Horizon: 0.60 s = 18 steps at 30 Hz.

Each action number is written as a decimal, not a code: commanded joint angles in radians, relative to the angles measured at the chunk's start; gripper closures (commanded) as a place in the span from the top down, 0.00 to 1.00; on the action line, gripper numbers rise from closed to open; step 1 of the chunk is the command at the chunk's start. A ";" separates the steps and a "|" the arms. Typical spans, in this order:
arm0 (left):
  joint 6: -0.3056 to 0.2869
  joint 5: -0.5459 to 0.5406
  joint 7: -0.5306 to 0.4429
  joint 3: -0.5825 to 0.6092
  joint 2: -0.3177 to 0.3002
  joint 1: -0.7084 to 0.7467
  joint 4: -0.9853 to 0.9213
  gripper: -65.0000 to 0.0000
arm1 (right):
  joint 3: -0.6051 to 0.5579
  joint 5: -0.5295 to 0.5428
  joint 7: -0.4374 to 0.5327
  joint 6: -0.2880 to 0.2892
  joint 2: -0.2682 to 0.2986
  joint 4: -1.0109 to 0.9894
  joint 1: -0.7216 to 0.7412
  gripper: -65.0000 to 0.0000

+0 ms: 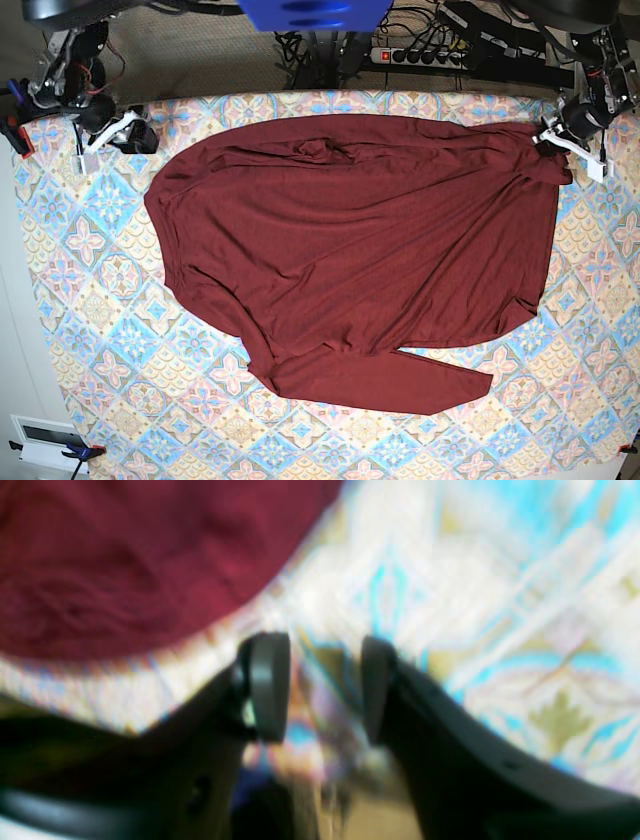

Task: Layout the t-shirt on the table in an organized manner, then fold the t-shirt properly
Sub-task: 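Pull the shirt taut between both grippers, stretching it lengthwise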

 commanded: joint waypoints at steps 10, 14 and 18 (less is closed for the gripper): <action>-0.004 -0.008 -0.011 -0.011 -0.020 -0.008 0.014 0.00 | -0.002 0.030 0.031 0.006 0.018 -0.059 0.126 0.36; -0.004 -0.008 -0.009 -0.011 -0.020 -0.019 0.014 0.00 | -0.002 0.029 0.031 0.006 0.018 -0.082 0.126 0.36; -0.004 -0.008 -0.009 -0.011 -0.020 -0.021 0.014 0.00 | -0.020 0.029 0.032 0.006 0.018 -0.087 0.126 0.36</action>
